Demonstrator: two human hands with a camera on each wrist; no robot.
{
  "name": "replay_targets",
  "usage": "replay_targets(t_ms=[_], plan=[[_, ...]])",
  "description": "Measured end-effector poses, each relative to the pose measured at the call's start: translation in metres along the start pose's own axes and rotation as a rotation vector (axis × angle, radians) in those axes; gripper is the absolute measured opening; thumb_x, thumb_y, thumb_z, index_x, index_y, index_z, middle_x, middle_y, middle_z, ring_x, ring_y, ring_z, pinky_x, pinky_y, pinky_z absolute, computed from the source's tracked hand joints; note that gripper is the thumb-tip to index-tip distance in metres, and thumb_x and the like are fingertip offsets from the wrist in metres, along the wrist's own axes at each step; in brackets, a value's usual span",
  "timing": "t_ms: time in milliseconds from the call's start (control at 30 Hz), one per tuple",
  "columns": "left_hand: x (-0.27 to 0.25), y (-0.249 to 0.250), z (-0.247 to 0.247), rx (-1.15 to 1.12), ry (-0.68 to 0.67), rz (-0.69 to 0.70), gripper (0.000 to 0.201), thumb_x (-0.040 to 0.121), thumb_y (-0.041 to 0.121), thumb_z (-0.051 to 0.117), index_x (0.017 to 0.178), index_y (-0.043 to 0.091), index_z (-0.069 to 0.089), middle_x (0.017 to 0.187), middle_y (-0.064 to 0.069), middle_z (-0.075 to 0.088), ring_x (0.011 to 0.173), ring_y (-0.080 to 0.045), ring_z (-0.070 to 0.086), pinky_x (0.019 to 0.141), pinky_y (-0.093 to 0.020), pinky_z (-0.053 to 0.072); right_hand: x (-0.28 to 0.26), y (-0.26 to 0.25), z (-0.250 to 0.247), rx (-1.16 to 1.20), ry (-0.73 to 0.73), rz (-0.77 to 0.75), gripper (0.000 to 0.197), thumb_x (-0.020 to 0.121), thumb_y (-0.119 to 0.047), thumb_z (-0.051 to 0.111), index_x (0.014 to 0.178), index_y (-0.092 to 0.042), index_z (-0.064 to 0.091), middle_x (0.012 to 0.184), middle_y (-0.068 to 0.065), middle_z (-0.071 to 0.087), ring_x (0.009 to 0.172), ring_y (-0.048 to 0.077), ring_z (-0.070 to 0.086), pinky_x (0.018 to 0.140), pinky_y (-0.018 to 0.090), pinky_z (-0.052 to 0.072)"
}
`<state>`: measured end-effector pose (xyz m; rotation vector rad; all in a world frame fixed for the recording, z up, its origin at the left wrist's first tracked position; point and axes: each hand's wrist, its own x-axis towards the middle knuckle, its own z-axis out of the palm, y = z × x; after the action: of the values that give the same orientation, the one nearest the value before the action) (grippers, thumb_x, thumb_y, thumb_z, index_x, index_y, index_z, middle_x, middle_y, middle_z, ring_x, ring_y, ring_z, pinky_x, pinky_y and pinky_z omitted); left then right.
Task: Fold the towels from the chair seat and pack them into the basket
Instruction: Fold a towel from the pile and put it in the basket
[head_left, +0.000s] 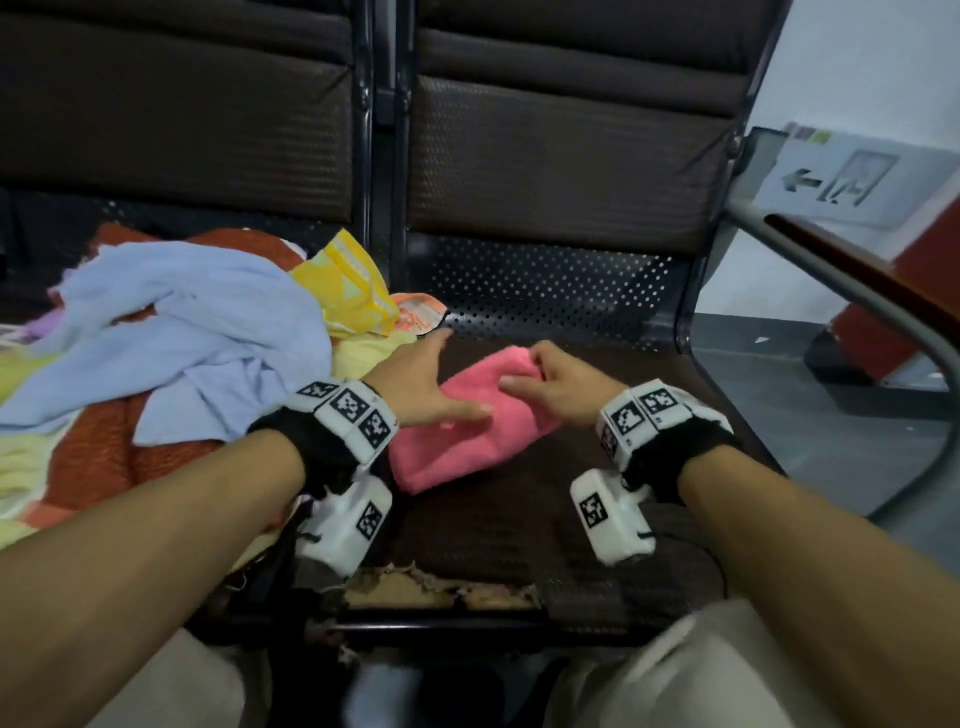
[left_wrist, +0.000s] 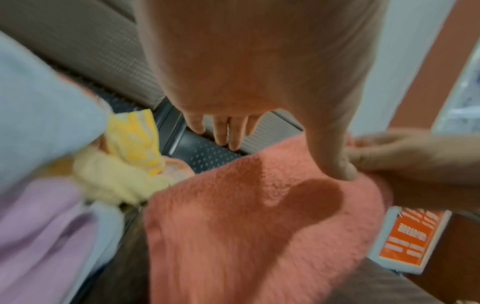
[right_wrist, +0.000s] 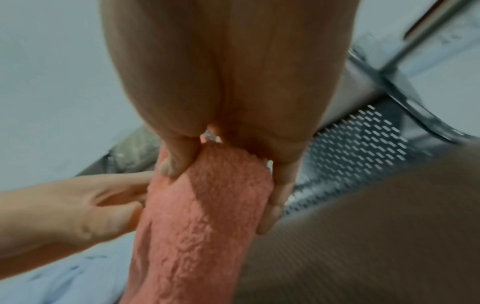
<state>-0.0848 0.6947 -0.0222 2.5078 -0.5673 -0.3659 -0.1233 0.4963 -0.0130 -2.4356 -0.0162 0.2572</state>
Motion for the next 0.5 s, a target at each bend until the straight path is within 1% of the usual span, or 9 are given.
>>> replay_targets(t_ms=[67,100,167,200,233,300,367,433,500], plan=[[-0.005,0.022,-0.013,-0.020,-0.014,0.080,0.106,0.056,0.056,0.081,0.140,0.015,0.033,0.136,-0.003,0.048,0.122,-0.019,0.049,0.103,-0.034,0.041,-0.015,-0.022,-0.019,-0.010,0.053,-0.138,0.024,0.086,-0.037,0.066,0.091,-0.026,0.046,0.087,-0.003,0.059,0.079,0.012,0.056,0.066,0.028,0.045],[-0.008,0.032,-0.018,-0.035,-0.037,0.106,0.093,0.055,0.054,0.083,0.131,0.020,0.042,0.124,0.004,0.057,0.112,-0.014,0.055,0.095,-0.028,0.046,-0.024,-0.031,-0.029,-0.017,0.076,-0.189,0.026,0.085,-0.035,0.068,0.096,-0.023,0.047,0.087,0.000,0.061,0.080,0.014,0.057,0.068,0.030,0.047],[-0.017,0.053,-0.028,-0.067,-0.051,0.168,0.052,0.057,0.048,0.084,0.100,0.034,0.058,0.089,0.022,0.066,0.088,0.001,0.062,0.073,-0.009,0.047,-0.048,-0.045,-0.050,-0.009,0.131,-0.251,0.030,0.083,-0.032,0.070,0.099,-0.020,0.048,0.086,-0.001,0.062,0.078,0.013,0.057,0.069,0.030,0.047],[-0.023,0.064,-0.031,-0.075,-0.041,0.205,0.039,0.057,0.047,0.084,0.086,0.036,0.061,0.074,0.027,0.066,0.076,0.007,0.063,0.062,-0.003,0.044,-0.062,-0.048,-0.061,0.000,0.172,-0.268,0.029,0.083,-0.030,0.070,0.100,-0.019,0.049,0.086,0.000,0.062,0.078,0.013,0.057,0.070,0.029,0.047],[-0.031,0.074,-0.034,-0.089,-0.037,0.228,0.034,0.057,0.048,0.084,0.080,0.035,0.062,0.070,0.029,0.066,0.070,0.009,0.063,0.058,-0.002,0.045,-0.078,-0.050,-0.071,0.015,0.222,-0.278,0.029,0.083,-0.027,0.071,0.100,-0.017,0.050,0.087,0.001,0.062,0.079,0.013,0.057,0.071,0.028,0.047],[-0.045,0.097,-0.037,-0.146,-0.062,0.238,0.040,0.061,0.046,0.083,0.092,0.028,0.066,0.082,0.017,0.072,0.076,0.003,0.067,0.071,-0.018,0.055,-0.109,-0.046,-0.090,0.081,0.332,-0.294,0.025,0.084,-0.020,0.070,0.100,-0.013,0.052,0.089,0.004,0.062,0.081,0.012,0.057,0.074,0.025,0.047],[-0.060,0.120,-0.037,-0.134,-0.069,0.256,0.043,0.069,0.039,0.080,0.104,0.020,0.064,0.097,0.003,0.071,0.089,-0.014,0.068,0.083,-0.036,0.055,-0.142,-0.036,-0.107,0.141,0.437,-0.278,0.023,0.084,-0.017,0.070,0.100,-0.012,0.054,0.092,0.006,0.063,0.085,0.015,0.060,0.081,0.034,0.049],[-0.073,0.144,-0.034,-0.067,-0.067,0.295,0.037,0.077,0.033,0.073,0.105,0.014,0.059,0.101,-0.004,0.067,0.091,-0.020,0.064,0.083,-0.037,0.053,-0.176,-0.021,-0.121,0.181,0.531,-0.234,0.025,0.083,-0.017,0.071,0.102,-0.010,0.056,0.095,0.011,0.066,0.090,0.023,0.064,0.084,0.042,0.050],[-0.084,0.174,-0.026,0.008,-0.071,0.355,0.026,0.081,0.026,0.066,0.100,0.012,0.056,0.098,-0.006,0.064,0.086,-0.020,0.061,0.076,-0.032,0.050,-0.209,-0.001,-0.131,0.234,0.606,-0.203,0.027,0.082,-0.016,0.072,0.103,-0.009,0.058,0.093,0.009,0.068,0.086,0.020,0.065,0.081,0.040,0.052]])
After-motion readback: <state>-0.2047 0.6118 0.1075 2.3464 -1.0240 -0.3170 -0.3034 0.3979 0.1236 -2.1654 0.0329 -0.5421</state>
